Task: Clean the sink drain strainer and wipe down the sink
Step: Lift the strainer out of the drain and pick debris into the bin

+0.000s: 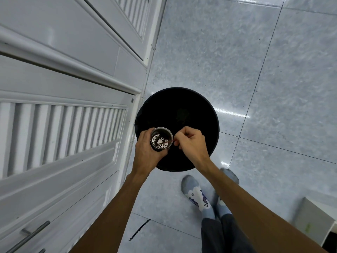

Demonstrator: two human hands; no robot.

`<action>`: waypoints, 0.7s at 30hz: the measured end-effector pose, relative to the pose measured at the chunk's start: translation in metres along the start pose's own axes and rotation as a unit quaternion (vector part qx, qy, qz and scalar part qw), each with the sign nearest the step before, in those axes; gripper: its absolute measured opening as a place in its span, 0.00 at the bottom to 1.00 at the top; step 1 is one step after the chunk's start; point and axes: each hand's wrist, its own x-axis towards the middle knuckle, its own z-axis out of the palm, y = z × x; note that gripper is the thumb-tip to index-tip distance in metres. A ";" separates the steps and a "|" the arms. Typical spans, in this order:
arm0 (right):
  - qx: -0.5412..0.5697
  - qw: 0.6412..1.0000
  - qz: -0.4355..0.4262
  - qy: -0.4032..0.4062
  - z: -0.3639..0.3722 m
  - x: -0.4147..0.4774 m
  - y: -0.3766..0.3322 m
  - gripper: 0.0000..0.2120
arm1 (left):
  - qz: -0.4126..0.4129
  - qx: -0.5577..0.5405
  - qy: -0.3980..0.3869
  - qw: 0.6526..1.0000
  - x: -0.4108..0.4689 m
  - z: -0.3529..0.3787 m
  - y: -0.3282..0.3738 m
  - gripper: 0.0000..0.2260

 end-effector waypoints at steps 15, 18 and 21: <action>-0.011 0.999 -0.019 -0.041 0.002 0.000 -0.003 0.07 | 0.000 -0.007 -0.002 1.000 -0.002 -0.003 0.002 0.35; -0.004 0.999 -0.035 0.039 0.003 0.001 -0.003 0.08 | -0.003 -0.004 0.000 1.000 -0.001 -0.003 0.003 0.35; -0.004 0.999 -0.028 -0.023 0.004 0.001 -0.003 0.08 | -0.001 -0.005 -0.004 1.000 -0.001 -0.002 0.003 0.35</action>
